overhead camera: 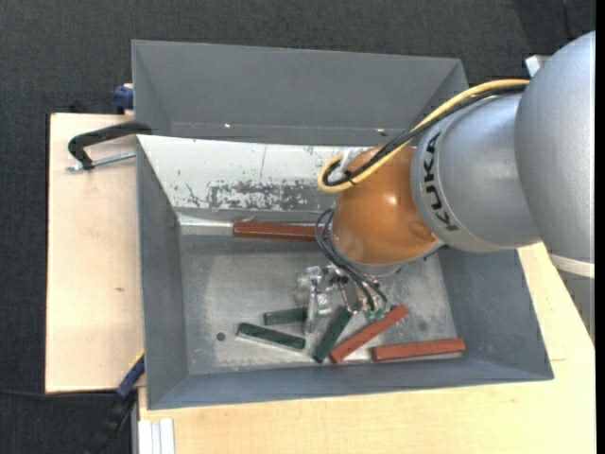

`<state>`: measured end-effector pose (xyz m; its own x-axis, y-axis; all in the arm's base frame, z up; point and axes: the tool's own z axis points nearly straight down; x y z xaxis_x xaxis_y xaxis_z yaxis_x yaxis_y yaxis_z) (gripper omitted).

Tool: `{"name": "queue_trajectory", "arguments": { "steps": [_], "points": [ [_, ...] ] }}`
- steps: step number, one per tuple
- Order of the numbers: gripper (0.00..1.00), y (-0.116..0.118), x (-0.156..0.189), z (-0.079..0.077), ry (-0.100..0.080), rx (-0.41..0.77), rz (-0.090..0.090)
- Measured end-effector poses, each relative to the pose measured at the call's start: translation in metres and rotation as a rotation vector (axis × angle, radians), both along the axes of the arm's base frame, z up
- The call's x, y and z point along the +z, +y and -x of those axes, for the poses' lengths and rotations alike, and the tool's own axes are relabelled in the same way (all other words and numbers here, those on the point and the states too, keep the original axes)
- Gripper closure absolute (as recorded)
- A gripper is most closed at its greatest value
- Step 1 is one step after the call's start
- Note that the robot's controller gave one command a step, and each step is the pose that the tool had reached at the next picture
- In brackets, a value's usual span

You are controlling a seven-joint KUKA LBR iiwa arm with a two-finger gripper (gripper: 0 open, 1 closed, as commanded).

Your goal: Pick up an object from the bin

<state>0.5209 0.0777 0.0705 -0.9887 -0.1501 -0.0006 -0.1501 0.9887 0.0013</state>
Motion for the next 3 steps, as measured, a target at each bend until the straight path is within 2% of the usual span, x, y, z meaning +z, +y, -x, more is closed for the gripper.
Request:
{"name": "queue_trajectory", "arguments": {
  "steps": [1,2,3],
  "points": [
    [1.0,0.0,0.0,0.0,0.0,0.0,0.0],
    [1.0,-0.004,0.051,-0.015,0.0,-0.011,0.0],
    [1.0,0.007,0.111,-0.008,0.0,0.007,0.001]
  ]
}}
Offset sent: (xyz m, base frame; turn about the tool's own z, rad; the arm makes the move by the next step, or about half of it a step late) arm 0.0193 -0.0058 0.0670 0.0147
